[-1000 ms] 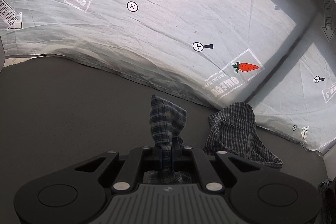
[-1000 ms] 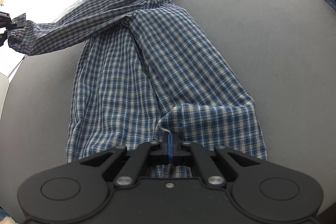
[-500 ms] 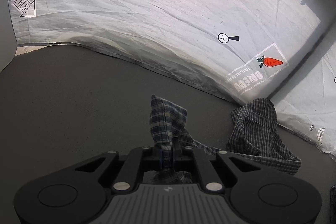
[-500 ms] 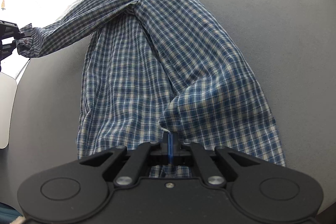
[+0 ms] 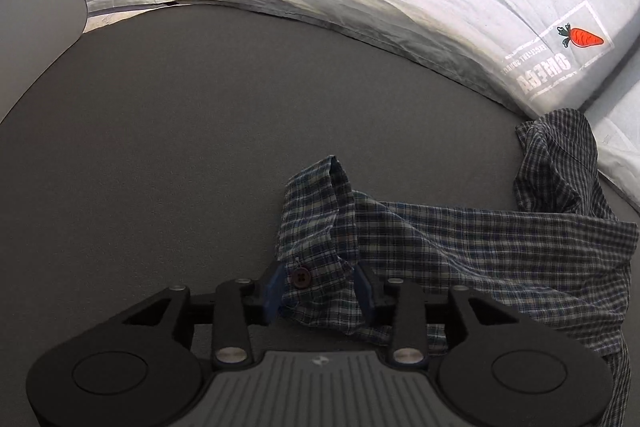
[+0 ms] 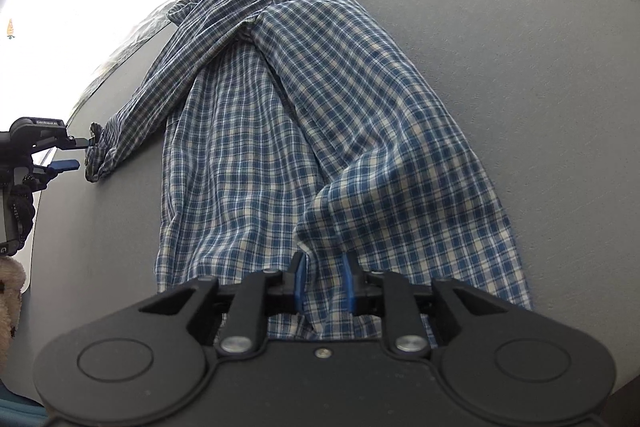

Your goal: Fold clothes

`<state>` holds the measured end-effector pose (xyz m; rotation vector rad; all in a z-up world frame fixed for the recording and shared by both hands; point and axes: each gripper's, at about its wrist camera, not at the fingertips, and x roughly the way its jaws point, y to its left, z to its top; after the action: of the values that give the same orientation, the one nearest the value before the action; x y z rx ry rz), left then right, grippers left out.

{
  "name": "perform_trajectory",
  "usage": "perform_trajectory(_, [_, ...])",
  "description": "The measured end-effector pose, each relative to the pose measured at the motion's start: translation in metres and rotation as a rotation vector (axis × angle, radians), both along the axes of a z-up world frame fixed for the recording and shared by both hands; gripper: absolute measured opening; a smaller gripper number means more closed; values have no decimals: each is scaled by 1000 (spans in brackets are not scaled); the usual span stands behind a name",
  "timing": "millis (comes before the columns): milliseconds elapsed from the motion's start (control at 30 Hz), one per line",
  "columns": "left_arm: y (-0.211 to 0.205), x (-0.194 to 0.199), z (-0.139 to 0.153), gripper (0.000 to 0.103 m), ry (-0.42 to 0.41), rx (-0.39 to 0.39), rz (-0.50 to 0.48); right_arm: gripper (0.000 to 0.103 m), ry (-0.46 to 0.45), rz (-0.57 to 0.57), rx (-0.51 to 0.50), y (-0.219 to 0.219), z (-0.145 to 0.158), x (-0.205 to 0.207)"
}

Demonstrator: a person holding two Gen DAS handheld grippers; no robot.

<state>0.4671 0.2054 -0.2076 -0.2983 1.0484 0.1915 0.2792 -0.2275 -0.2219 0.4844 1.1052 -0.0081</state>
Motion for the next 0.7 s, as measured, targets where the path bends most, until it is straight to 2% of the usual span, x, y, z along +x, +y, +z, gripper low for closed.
perform_trajectory(100, [7,-19,-4,43,17,-3,41,26,-17,0,4,-7,5,-2])
perform_trajectory(200, [5,-43,-6,43,23,-46,64,27,-28,-2,-2,-13,9,-7])
perform_trajectory(300, [-12,-73,-9,43,44,-68,5,27,-29,-7,-19,-21,11,-13])
perform_trajectory(500, [-71,-144,-23,45,130,-100,-160,30,-12,-11,-84,-34,11,-32])
perform_trajectory(600, [-99,-177,-25,53,136,-55,-214,31,-7,19,-148,-34,11,-44])
perform_trajectory(700, [-124,-202,-25,54,141,4,-257,31,-10,66,-187,-31,11,-56])
